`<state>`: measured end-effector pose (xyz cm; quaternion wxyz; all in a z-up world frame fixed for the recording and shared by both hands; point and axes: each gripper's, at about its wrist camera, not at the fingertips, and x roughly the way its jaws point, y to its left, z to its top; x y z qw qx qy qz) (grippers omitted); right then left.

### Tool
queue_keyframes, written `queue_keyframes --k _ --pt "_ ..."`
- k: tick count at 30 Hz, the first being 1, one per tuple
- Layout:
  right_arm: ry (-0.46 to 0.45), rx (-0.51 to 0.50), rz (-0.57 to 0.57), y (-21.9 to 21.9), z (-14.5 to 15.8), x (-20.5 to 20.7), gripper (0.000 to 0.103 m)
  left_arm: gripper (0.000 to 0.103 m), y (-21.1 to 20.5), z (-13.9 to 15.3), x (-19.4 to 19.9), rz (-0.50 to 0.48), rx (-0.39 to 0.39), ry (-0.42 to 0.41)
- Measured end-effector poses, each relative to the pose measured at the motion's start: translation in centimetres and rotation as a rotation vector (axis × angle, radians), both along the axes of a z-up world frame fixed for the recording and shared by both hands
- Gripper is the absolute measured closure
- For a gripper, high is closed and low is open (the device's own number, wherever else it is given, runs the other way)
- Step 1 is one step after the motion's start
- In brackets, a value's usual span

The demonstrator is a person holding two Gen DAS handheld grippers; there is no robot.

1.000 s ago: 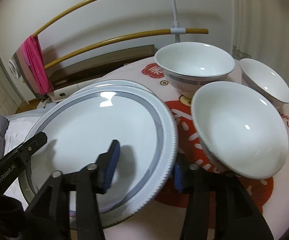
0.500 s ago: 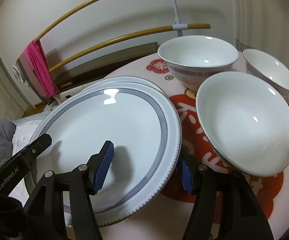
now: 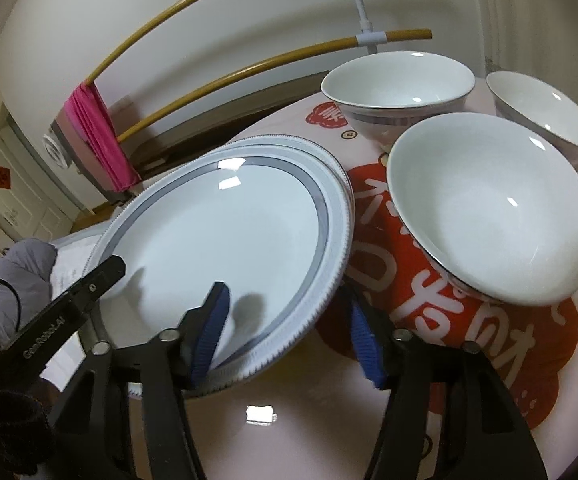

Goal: Organize plates and bowls
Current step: 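Lower the held grey-rimmed plate onto the plate stack with both grippers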

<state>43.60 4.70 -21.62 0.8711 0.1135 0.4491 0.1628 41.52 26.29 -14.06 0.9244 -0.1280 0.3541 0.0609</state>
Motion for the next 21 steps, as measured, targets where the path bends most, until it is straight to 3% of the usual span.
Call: queue_keyframes --k 3,21 --pt "0.004 0.013 0.012 0.14 -0.36 0.18 0.054 0.083 -0.10 -0.12 -0.04 0.004 -0.001 0.003" --pt "-0.028 0.028 0.002 0.11 -0.74 0.52 0.056 0.082 -0.38 0.13 -0.47 0.011 -0.011 0.003"
